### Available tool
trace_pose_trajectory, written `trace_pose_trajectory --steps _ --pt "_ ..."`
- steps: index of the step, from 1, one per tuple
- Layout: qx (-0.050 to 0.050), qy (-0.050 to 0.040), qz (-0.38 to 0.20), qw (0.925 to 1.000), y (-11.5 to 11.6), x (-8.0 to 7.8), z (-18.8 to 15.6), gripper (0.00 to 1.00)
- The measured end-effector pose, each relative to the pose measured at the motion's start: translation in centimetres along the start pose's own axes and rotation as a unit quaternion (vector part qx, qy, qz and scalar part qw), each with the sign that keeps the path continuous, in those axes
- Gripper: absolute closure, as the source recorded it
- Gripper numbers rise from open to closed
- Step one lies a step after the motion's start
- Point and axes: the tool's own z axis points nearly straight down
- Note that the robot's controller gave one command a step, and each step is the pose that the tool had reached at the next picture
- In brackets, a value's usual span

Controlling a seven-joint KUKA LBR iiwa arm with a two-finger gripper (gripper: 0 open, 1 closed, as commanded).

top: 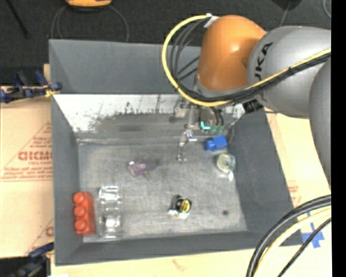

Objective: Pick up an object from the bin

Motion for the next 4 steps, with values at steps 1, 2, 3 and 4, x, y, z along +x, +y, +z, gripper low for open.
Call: trace_pose_trajectory --steps 1,2,3,4 --pt "0.0 -0.0065 -0.122 0.9925 0.5 -1.1 11.7 0.0" --pt "0.0 -0.0093 -0.147 0.9891 5.7 3.1 11.6 0.0" --pt "-0.001 -0.0084 -0.145 0.9894 5.5 3.0 11.5 1.0" --pt "0.0 -0.0081 -0.155 0.9878 7.9 5.7 -3.2 1.0"
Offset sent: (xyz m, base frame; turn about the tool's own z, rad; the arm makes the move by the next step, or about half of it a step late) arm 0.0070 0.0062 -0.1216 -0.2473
